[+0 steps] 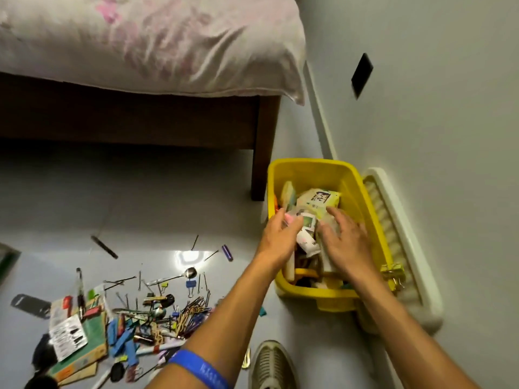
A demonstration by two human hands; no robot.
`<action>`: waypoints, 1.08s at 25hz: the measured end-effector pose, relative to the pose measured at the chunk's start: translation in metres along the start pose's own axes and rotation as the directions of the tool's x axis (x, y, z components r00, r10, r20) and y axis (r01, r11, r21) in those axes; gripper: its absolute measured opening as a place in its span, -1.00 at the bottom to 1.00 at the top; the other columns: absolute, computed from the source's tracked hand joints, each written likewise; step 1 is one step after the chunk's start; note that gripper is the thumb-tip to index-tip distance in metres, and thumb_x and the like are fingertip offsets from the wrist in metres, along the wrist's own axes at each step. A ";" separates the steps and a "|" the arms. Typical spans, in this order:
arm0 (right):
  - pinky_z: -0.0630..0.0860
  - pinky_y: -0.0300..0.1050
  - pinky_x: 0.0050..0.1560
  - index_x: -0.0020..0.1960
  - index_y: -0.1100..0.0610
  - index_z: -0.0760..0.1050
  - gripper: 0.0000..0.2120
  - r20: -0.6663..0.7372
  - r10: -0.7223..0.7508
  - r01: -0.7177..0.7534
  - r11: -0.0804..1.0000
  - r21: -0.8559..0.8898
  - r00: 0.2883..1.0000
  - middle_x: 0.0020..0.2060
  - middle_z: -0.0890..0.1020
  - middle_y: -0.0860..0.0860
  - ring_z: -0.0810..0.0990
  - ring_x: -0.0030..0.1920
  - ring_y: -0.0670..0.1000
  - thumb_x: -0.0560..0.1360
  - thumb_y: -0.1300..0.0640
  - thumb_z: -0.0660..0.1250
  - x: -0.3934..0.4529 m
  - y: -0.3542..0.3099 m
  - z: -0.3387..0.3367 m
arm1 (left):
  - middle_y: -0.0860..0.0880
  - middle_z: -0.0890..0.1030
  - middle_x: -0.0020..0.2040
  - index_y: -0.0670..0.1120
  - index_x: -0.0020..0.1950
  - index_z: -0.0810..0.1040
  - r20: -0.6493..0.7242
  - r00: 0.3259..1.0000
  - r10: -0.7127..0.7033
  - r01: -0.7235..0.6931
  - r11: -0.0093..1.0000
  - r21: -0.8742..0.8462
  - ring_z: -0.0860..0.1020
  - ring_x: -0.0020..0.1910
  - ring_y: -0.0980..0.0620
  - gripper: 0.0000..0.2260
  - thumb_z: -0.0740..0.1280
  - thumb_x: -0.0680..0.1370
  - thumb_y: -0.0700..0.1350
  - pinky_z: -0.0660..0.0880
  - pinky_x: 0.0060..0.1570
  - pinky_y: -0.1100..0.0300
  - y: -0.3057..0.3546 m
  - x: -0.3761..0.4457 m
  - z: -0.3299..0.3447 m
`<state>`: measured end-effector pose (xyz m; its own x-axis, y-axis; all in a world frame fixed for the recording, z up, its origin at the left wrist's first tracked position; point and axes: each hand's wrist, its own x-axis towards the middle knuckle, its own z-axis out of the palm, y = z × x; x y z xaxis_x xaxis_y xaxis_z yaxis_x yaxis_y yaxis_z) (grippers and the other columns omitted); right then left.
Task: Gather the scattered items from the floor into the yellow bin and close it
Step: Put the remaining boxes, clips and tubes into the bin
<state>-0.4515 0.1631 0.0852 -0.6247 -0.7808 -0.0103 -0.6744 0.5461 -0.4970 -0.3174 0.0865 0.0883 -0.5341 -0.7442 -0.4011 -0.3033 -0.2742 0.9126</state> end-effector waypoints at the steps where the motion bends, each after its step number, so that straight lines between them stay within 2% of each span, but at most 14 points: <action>1: 0.05 0.22 0.47 0.50 -0.10 0.24 -0.50 0.049 -0.074 0.082 0.977 -0.198 0.996 0.53 0.25 -0.03 0.16 0.52 0.13 0.59 -0.17 0.13 0.005 0.002 0.011 | 0.02 0.37 0.47 0.05 0.51 0.31 -0.041 0.997 0.063 -0.058 0.991 0.120 0.40 0.39 -0.01 -0.52 0.21 0.61 0.14 0.42 0.34 -0.05 -0.012 -0.001 -0.004; 3: -0.04 0.36 0.42 0.52 -0.21 0.11 -0.43 0.179 -0.090 0.168 0.857 -0.488 0.980 0.56 0.14 -0.10 0.05 0.55 0.12 0.54 -0.26 0.09 0.011 0.011 0.034 | 0.08 0.33 0.49 0.08 0.51 0.31 -0.027 0.985 0.168 -0.152 0.940 0.304 0.36 0.39 0.06 -0.58 0.22 0.64 0.00 0.39 0.30 0.11 -0.040 -0.005 -0.017; 6: 0.24 0.34 0.33 0.46 -0.17 0.25 -0.47 0.272 0.106 0.077 0.807 -0.586 0.956 0.50 0.28 -0.06 0.22 0.46 0.13 0.53 -0.26 0.09 0.021 0.031 0.043 | 0.18 0.23 0.55 0.14 0.50 0.32 0.111 0.969 0.221 -0.247 0.851 0.464 0.21 0.51 0.03 -0.57 0.24 0.63 -0.04 0.25 0.41 0.01 -0.070 -0.008 -0.034; 8: 0.35 0.22 0.29 0.46 -0.13 0.30 -0.44 0.355 0.152 0.054 0.860 -0.508 0.923 0.45 0.37 -0.01 0.30 0.42 0.13 0.49 -0.22 0.22 0.032 0.039 0.037 | 0.16 0.15 0.58 0.15 0.53 0.25 0.236 0.943 0.235 -0.333 0.704 0.627 0.07 0.56 -0.02 -0.56 0.18 0.65 -0.02 0.08 0.47 -0.12 -0.071 -0.006 -0.036; 10: 0.44 0.12 0.24 0.41 -0.08 0.39 -0.44 0.382 0.107 -0.023 0.976 -0.218 0.918 0.36 0.49 0.04 0.44 0.32 0.13 0.43 -0.05 0.40 0.036 0.040 0.027 | 0.10 0.05 0.61 0.13 0.58 0.10 0.300 0.937 0.181 -0.350 0.521 0.778 0.00 0.58 -0.12 -0.52 0.10 0.66 0.02 -0.02 0.47 -0.25 -0.068 -0.002 -0.033; 12: 0.50 -0.03 0.10 0.35 -0.02 0.46 -0.52 0.194 0.129 -0.145 0.987 0.072 0.973 0.27 0.56 0.09 0.55 0.18 0.12 0.44 0.09 0.42 0.020 0.048 0.020 | 0.06 -0.07 0.62 0.07 0.60 -0.02 0.309 0.943 0.121 -0.332 0.361 0.872 -0.05 0.57 -0.19 -0.49 0.04 0.66 0.05 -0.06 0.45 -0.35 -0.065 0.000 -0.026; 14: 0.48 -0.04 0.10 0.42 0.03 0.38 -0.46 0.068 0.197 -0.199 0.980 0.024 0.978 0.32 0.51 0.14 0.53 0.22 0.16 0.47 0.06 0.39 0.002 0.063 0.020 | 0.05 -0.10 0.62 0.06 0.59 0.04 0.317 0.942 0.109 -0.335 0.283 0.899 -0.08 0.57 -0.19 -0.50 0.02 0.66 0.08 -0.07 0.44 -0.36 -0.062 0.000 -0.022; 16: 0.43 0.04 0.26 0.54 -0.02 0.20 -0.32 0.212 0.236 -0.234 0.972 -0.033 0.948 0.45 0.37 0.13 0.42 0.35 0.17 0.48 0.10 0.40 -0.006 0.074 0.020 | 0.06 -0.01 0.62 0.12 0.52 0.28 0.419 0.906 0.063 -0.417 0.305 0.856 0.01 0.56 -0.17 -0.59 0.04 0.66 0.08 -0.03 0.45 -0.34 -0.059 -0.001 -0.026; 17: 0.42 0.02 0.26 0.54 -0.05 0.19 -0.29 0.282 0.227 -0.256 0.964 0.070 0.932 0.47 0.34 0.11 0.40 0.35 0.11 0.49 0.19 0.40 -0.004 0.076 0.015 | 0.08 0.08 0.60 0.15 0.47 0.37 0.481 0.876 0.039 -0.463 0.352 0.814 0.08 0.54 -0.15 -0.63 0.07 0.67 0.07 0.04 0.45 -0.29 -0.060 -0.002 -0.028; 19: 0.41 -0.08 0.22 0.53 -0.03 0.23 -0.32 0.356 0.159 -0.240 0.950 0.198 0.921 0.50 0.30 0.08 0.38 0.32 0.01 0.51 0.34 0.35 0.000 0.081 0.004 | 0.11 0.27 0.54 0.15 0.40 0.47 0.485 0.871 0.080 -0.433 0.593 0.678 0.25 0.48 -0.07 -0.68 0.18 0.65 0.03 0.23 0.43 -0.14 -0.065 -0.010 -0.032; 21: 0.32 0.00 0.37 0.51 0.05 0.27 -0.42 0.224 0.086 -0.111 0.988 0.102 0.971 0.54 0.21 0.09 0.29 0.44 0.08 0.54 0.30 0.32 -0.004 0.074 0.003 | 0.13 0.42 0.45 0.13 0.37 0.52 0.261 0.945 0.195 -0.303 0.821 0.483 0.39 0.40 0.03 -0.68 0.26 0.61 -0.03 0.35 0.39 0.06 -0.071 -0.024 -0.037; 23: 0.22 0.10 0.44 0.44 0.13 0.37 -0.53 0.012 -0.146 0.146 0.989 -0.017 0.989 0.51 0.27 0.12 0.24 0.48 0.15 0.54 0.25 0.31 -0.018 0.043 0.020 | 0.09 0.44 0.44 0.09 0.39 0.50 0.018 0.966 0.258 -0.243 0.884 0.400 0.39 0.39 0.10 -0.64 0.25 0.59 -0.05 0.29 0.36 0.21 -0.084 -0.039 -0.045; 25: 0.28 0.07 0.38 0.33 0.16 0.47 -0.63 -0.009 -0.382 0.382 0.923 0.033 0.924 0.40 0.42 0.15 0.35 0.41 0.15 0.52 0.23 0.29 -0.043 -0.009 0.053 | 0.04 0.46 0.43 0.05 0.40 0.48 -0.166 0.974 0.153 -0.087 0.933 0.349 0.42 0.37 0.08 -0.64 0.23 0.60 -0.08 0.33 0.36 0.17 -0.114 -0.063 -0.062; 27: 0.36 -0.03 0.33 0.23 0.15 0.55 -0.70 0.094 -0.465 0.451 0.882 0.138 0.880 0.30 0.53 0.11 0.46 0.31 0.10 0.51 0.23 0.29 -0.069 -0.049 0.088 | 0.01 0.51 0.36 0.04 0.36 0.51 -0.279 0.960 -0.025 0.112 0.947 0.301 0.51 0.24 0.04 -0.68 0.24 0.61 -0.12 0.45 0.27 0.09 -0.150 -0.089 -0.085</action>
<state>-0.3410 0.1635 0.0339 -0.1992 -0.9698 0.1409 -0.8222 0.0872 -0.5625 -0.1571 0.1420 -0.0062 -0.2850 -0.8773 -0.3861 -0.5847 -0.1601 0.7953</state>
